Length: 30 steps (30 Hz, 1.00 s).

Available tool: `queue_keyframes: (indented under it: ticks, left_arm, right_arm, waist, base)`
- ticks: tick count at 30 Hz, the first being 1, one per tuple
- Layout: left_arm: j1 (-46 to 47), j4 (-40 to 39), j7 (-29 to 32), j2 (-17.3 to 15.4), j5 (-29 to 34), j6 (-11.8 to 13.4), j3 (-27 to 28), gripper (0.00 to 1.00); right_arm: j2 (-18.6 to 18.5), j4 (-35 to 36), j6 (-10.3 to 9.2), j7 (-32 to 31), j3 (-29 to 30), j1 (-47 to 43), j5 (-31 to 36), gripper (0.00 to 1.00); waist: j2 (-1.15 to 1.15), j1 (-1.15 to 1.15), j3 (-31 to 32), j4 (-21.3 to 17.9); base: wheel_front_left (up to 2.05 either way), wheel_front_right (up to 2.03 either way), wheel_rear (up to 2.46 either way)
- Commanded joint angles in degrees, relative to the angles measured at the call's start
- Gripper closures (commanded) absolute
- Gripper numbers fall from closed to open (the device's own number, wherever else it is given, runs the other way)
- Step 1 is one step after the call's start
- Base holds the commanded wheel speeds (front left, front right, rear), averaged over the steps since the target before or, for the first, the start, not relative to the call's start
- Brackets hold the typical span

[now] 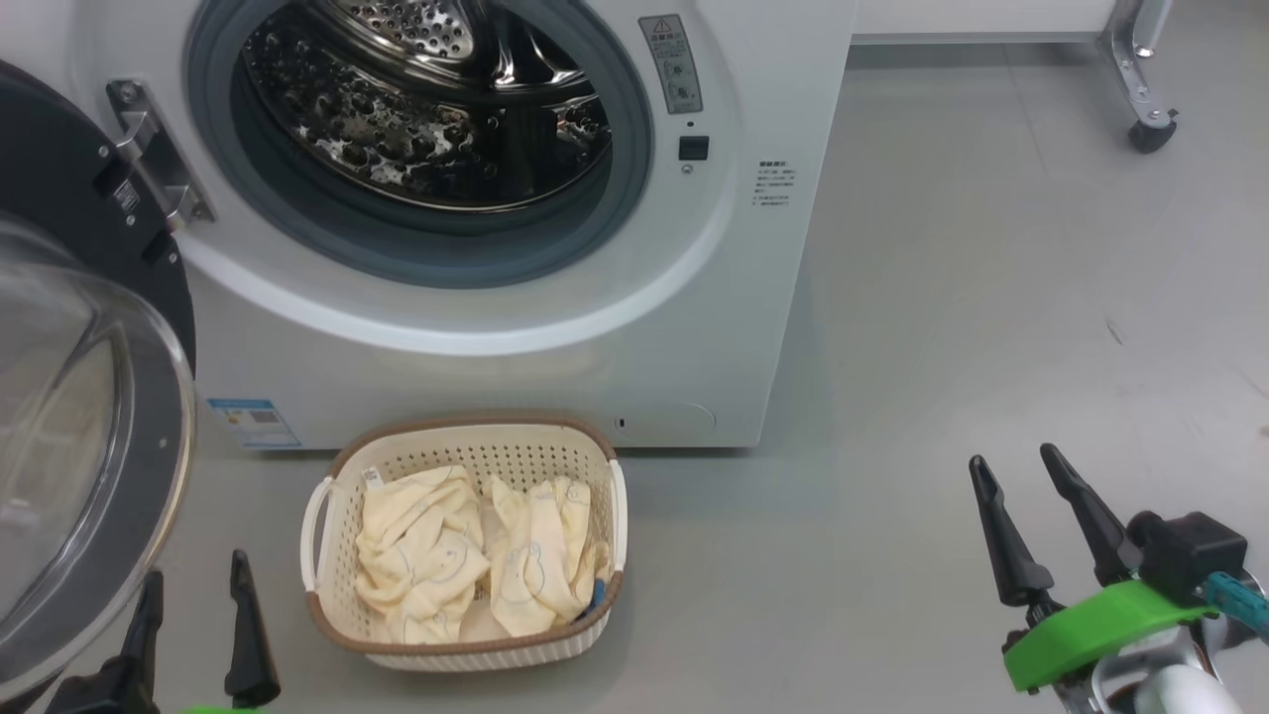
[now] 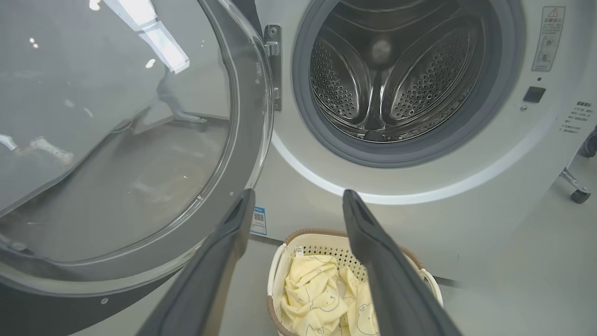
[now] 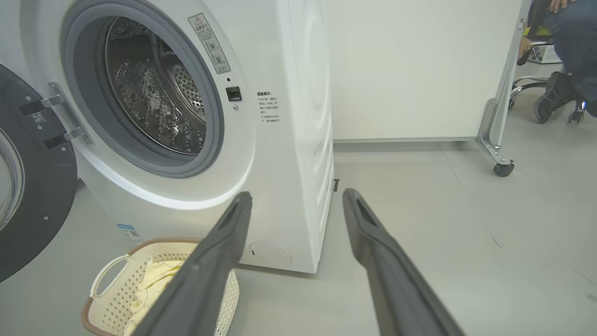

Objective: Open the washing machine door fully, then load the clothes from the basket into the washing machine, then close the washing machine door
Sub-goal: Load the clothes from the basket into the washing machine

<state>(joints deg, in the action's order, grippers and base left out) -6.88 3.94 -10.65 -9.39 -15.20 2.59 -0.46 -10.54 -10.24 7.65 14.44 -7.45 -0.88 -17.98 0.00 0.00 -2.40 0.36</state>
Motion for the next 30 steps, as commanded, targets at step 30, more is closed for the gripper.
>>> queue_keyframes:
  ticks: [30]
  left_arm:
    - [4.4, -1.7, -2.0, -1.6, -0.9, 0.3, 0.6, 0.00]
  right_arm:
    - [-0.4, 2.3, -0.16, 0.6, -0.2, 3.4, 0.6, 0.00]
  waist:
    - [0.00, 0.00, -4.0, -0.4]
  base:
    - [0.31, -0.31, 0.00]
